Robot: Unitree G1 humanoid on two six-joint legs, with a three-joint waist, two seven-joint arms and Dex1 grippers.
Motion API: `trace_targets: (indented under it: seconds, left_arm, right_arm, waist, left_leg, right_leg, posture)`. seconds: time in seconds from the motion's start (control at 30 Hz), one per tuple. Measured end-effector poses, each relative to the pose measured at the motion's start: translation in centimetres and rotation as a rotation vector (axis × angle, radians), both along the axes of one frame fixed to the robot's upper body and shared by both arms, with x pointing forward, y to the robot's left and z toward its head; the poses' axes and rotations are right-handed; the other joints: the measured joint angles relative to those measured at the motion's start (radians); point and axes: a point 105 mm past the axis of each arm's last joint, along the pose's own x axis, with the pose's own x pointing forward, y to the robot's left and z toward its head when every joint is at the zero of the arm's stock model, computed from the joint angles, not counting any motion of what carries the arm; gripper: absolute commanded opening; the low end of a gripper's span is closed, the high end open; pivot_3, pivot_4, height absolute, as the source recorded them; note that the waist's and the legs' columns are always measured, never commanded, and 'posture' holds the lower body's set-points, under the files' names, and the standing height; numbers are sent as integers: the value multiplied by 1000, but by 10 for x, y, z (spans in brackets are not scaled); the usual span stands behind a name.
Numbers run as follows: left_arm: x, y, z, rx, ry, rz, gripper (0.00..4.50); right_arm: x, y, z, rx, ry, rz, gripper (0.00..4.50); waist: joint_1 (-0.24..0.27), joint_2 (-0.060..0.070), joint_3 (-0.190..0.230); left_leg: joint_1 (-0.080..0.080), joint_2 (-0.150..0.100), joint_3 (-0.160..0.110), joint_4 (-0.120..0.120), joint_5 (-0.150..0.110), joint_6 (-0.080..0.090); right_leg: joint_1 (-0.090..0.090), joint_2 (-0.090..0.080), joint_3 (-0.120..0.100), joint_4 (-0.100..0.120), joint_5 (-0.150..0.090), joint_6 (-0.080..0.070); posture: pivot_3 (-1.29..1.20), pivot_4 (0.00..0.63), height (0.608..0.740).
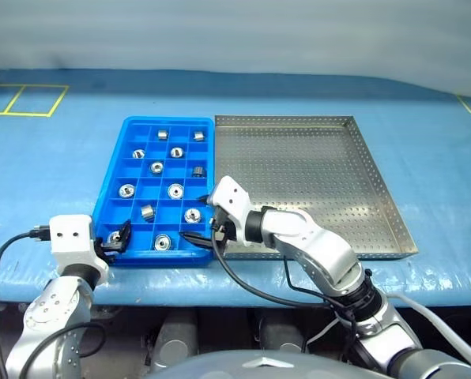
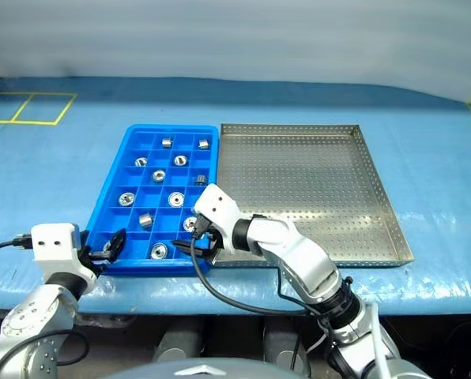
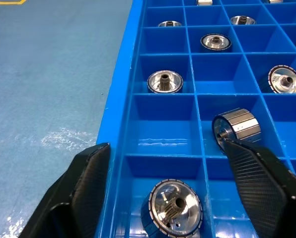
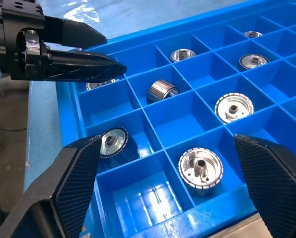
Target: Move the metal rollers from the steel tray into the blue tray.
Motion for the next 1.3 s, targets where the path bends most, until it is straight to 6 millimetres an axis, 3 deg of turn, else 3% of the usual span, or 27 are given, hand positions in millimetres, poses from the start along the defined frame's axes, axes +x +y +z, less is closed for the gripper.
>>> trace_targets:
  seconds: [0.23,0.7,0.87,1.03,1.3]
  left_arm:
    - [10,0,4,5,-25,-13,4449]
    - [56,-46,47,51,-243,-320,4449]
    - [65,-69,44,62,-215,-468,4449]
    - [62,-93,37,35,-197,-590,4449]
    - [57,-102,25,-29,-185,-564,4449]
  right_arm:
    - [-3,-5,-1,-2,2,-21,4500]
    - [12,-53,-10,-59,-3,-251,4500]
    - [14,-73,-7,-63,-25,-377,4500]
    - [17,-92,-15,-82,-14,-491,4500]
    - [19,-99,-21,-47,-13,-539,4500]
  waist:
    - [-14,1,-1]
    - [-79,0,-1]
    - [-132,0,-1]
    - [-195,0,-1]
    - [-259,-1,-1]
  left_leg:
    - [0,0,0,0,0,0]
    - [-2,-1,1,0,0,0]
    - [-2,0,1,0,0,0]
    - [-2,0,1,-1,0,0]
    - [-2,0,1,-1,0,0]
  right_leg:
    - [0,0,0,0,0,0]
    - [-1,-1,1,-1,1,1]
    - [-1,0,1,-1,1,1]
    - [-1,0,2,-1,1,2]
    - [0,0,3,0,1,3]
  posture:
    - [79,150,740]
    - [-135,150,740]
    - [-226,150,740]
    - [-250,150,740]
    - [-213,150,740]
